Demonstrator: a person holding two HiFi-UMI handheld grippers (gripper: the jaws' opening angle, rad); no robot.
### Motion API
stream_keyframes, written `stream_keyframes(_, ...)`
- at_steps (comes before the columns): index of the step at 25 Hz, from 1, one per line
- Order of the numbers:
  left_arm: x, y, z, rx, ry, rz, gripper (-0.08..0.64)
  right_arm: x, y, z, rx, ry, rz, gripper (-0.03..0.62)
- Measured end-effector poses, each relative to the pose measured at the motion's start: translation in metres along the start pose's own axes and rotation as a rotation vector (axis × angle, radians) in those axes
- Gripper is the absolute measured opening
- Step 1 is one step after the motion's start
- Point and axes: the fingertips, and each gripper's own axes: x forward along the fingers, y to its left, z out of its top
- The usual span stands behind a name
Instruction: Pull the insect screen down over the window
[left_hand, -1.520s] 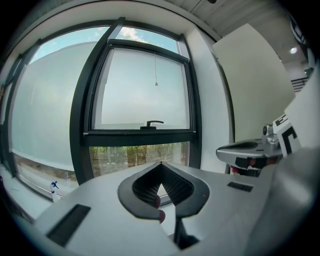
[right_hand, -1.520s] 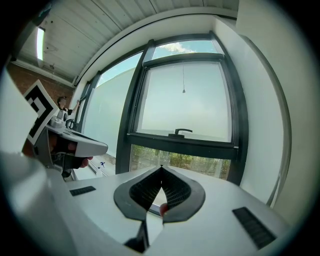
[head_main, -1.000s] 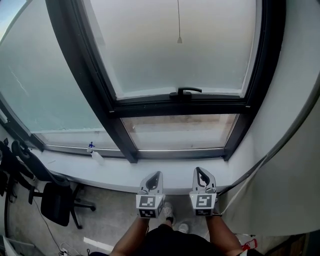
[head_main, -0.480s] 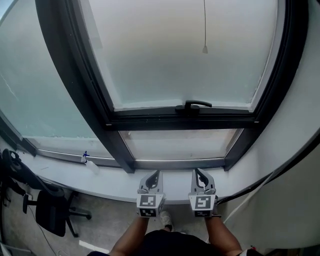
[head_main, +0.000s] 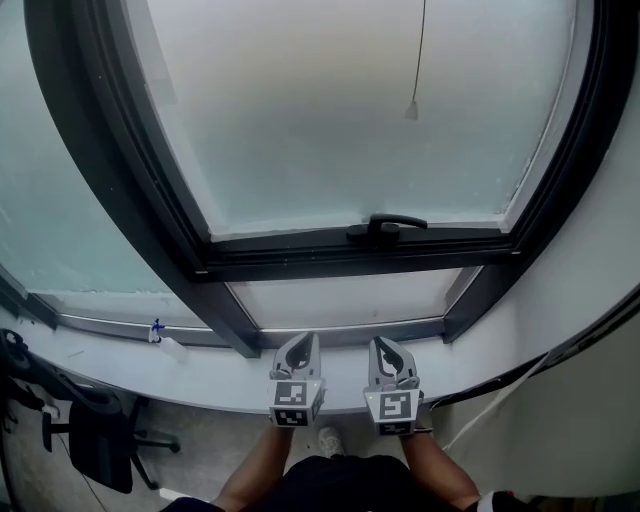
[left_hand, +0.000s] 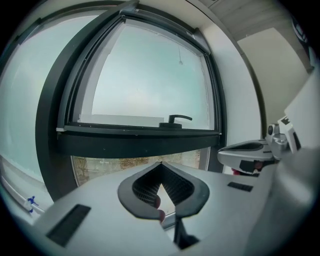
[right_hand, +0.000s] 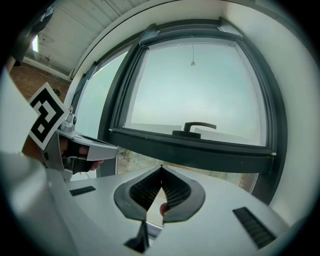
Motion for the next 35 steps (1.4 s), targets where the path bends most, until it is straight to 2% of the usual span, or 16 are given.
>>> stream_keyframes(7, 0.019, -0.001, 0.015, 0.017, -0.022, -0.022, 0.0, 0.013, -0.021, 0.014, 0.002, -0.03, -0.034, 0.003)
stream_keyframes(21, 0.064, 0.017, 0.077, 0.131, -0.121, 0.055, 0.0, 0.046, -0.077, 0.046, 0.009, -0.1, -0.057, 0.003)
stream_keyframes(29, 0.083, 0.019, 0.111, 0.145, -0.164, 0.083, 0.0, 0.07, -0.107, 0.078, 0.002, -0.182, -0.067, 0.003)
stream_keyframes(35, 0.1, 0.015, 0.147, 0.135, -0.228, 0.084, 0.0, 0.085, -0.13, 0.113, -0.028, -0.27, -0.073, 0.003)
